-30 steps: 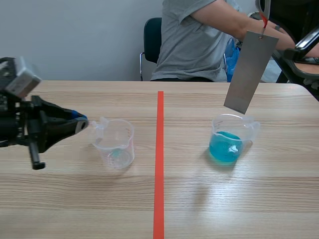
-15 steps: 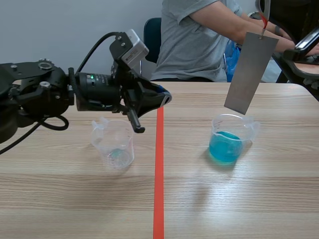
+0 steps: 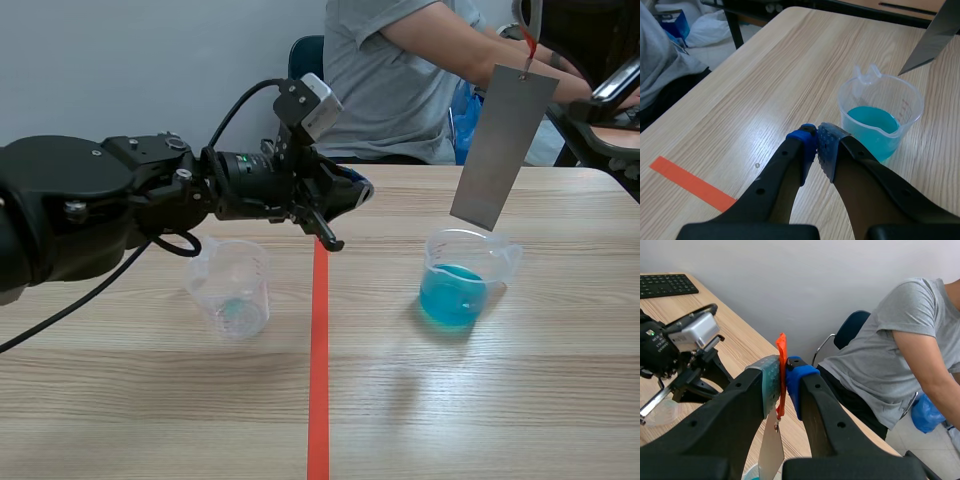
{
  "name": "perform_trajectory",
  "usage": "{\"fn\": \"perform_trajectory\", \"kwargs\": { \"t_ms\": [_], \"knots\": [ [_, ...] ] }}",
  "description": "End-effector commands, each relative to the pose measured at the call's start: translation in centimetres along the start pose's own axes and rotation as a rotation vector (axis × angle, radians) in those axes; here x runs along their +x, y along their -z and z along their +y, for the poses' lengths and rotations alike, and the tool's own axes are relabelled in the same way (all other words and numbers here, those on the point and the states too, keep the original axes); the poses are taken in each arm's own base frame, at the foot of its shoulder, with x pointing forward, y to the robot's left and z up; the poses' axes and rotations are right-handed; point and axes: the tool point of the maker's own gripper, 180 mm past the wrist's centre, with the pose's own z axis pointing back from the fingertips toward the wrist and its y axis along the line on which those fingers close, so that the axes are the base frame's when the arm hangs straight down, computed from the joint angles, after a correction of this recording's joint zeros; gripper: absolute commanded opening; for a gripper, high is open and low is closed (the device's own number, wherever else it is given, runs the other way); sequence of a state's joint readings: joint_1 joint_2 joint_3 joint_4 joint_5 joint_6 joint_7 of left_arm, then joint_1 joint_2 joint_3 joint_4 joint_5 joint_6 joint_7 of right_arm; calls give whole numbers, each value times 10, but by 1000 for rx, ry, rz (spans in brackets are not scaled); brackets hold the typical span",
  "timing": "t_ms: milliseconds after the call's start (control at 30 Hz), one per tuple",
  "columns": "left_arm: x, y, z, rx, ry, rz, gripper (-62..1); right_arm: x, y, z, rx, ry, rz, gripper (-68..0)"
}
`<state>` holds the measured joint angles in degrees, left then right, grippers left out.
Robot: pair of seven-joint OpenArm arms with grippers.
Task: Do the redox reaction experiment.
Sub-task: 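Raise the plate and point at it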
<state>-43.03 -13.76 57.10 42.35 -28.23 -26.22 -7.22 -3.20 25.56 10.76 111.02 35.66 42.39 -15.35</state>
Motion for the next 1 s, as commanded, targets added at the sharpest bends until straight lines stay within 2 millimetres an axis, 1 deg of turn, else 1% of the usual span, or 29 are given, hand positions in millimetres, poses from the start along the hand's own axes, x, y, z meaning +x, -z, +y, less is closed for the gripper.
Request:
{"fn": "perform_trajectory", "kwargs": {
  "t_ms": [0, 167, 333, 633, 800, 967],
  "knots": [
    [24, 12, -9, -35, 15, -56, -558, 11, -1, -3, 5, -20, -30, -660],
    [27, 28, -28, -83, 8, -61, -558, 10, -1, -3, 5, -20, -27, -660],
    [36, 36, -42, -124, 2, -82, -558, 10, -1, -3, 5, -20, -23, -660],
    [41, 38, -43, -132, 9, -90, -558, 9, -1, -3, 5, -20, -20, -660],
    [40, 36, -53, -187, 4, -87, -558, 9, -1, -3, 5, -20, -20, -660],
    [40, 36, -53, -187, 4, -88, -558, 9, -1, -3, 5, -20, -20, -660]
  ]
}}
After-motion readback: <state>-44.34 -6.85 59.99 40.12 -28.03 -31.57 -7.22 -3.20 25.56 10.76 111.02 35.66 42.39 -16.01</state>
